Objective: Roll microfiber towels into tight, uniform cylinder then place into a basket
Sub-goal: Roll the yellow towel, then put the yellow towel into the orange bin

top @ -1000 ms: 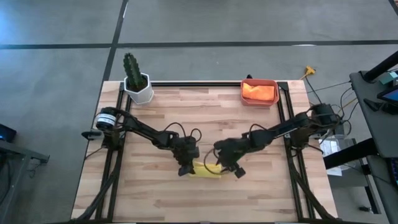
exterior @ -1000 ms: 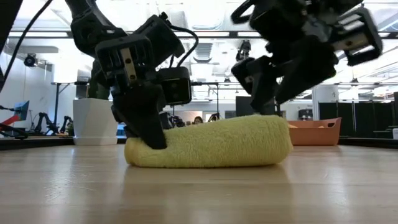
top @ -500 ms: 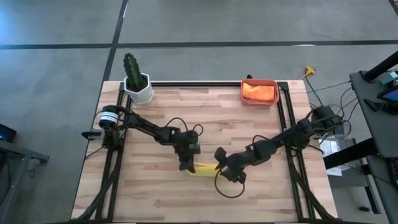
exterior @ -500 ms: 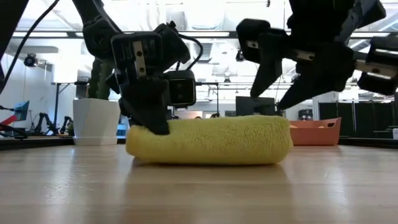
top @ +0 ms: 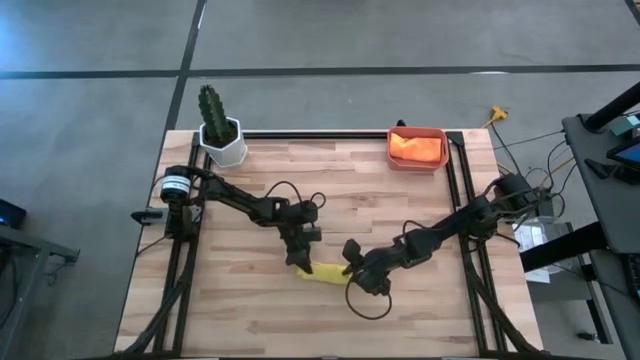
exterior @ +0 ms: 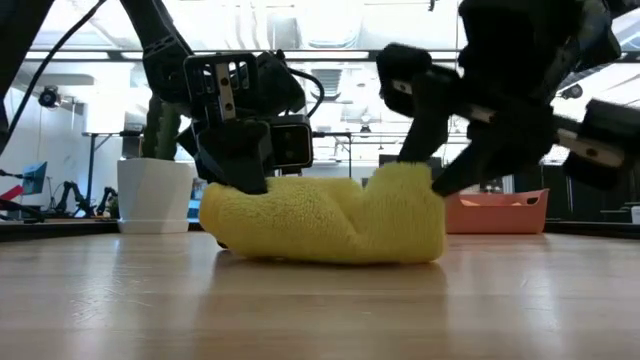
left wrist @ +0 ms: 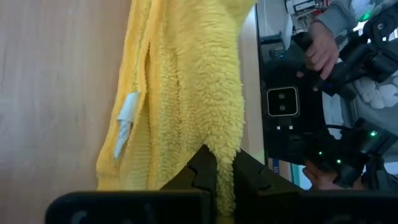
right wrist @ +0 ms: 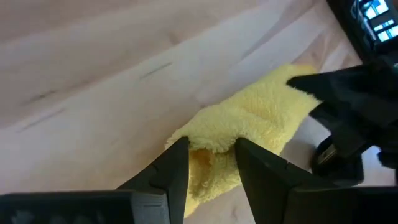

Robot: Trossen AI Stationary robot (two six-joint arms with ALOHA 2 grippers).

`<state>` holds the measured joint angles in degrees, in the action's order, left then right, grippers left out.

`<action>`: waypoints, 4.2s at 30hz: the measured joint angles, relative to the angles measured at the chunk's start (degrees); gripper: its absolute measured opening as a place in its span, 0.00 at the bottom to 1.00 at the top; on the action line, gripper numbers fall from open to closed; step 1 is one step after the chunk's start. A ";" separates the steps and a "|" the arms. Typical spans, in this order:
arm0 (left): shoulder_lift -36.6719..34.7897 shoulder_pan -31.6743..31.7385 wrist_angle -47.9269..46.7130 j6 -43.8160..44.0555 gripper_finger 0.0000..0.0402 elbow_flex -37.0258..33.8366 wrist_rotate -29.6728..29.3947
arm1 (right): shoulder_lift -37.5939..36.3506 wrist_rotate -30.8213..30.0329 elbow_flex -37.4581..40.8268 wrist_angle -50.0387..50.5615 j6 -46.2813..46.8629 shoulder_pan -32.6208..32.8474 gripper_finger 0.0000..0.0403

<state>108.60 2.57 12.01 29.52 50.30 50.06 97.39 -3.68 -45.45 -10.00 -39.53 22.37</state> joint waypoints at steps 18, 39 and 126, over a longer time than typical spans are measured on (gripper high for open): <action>0.00 0.00 -0.22 1.48 0.00 -0.04 -0.81 | -8.22 -5.97 0.02 9.47 29.82 -0.76 0.33; 0.00 -2.30 -0.81 2.75 0.00 -0.23 -5.05 | 3.28 5.52 -5.92 5.42 64.18 -5.90 0.87; -18.33 4.68 -23.44 -7.82 0.20 -1.22 -7.22 | -18.47 0.31 -8.09 53.13 19.62 -47.74 0.04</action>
<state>90.27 7.24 -11.43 21.69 49.08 42.84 78.92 -3.37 -53.54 43.13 -19.91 -25.37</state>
